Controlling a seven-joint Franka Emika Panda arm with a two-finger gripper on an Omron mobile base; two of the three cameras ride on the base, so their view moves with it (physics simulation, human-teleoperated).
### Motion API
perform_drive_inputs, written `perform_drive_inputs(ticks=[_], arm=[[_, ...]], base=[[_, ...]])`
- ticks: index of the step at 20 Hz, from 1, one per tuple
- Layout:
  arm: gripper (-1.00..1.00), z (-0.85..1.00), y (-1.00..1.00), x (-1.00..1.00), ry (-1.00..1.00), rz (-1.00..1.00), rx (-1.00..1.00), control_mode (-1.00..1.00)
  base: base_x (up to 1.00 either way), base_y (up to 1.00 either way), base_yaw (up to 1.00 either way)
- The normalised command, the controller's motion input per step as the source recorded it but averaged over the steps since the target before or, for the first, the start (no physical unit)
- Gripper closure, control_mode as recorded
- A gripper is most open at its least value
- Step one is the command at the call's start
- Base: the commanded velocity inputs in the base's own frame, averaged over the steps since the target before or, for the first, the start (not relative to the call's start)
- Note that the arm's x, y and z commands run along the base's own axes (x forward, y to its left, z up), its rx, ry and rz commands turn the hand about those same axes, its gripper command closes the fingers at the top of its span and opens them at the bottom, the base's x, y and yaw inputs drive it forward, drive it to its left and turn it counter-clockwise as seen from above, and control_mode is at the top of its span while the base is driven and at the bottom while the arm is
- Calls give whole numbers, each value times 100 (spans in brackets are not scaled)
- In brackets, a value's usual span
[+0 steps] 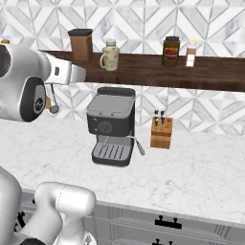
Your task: Gather all objects into one cabinet and sort the glasses and bowls to opposite sides.
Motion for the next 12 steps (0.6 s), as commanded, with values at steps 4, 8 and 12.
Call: perform_drive_inputs(ticks=[4, 8, 12], arm=[[-100, 0, -32, 48, 2, 0, 0, -100], [-100, -2, -12, 41, 0, 0, 0, -100], [-100, -36, -5, 27, -8, 0, 0, -100]], base=[[0, 0, 0], [0, 0, 0], [0, 0, 0]])
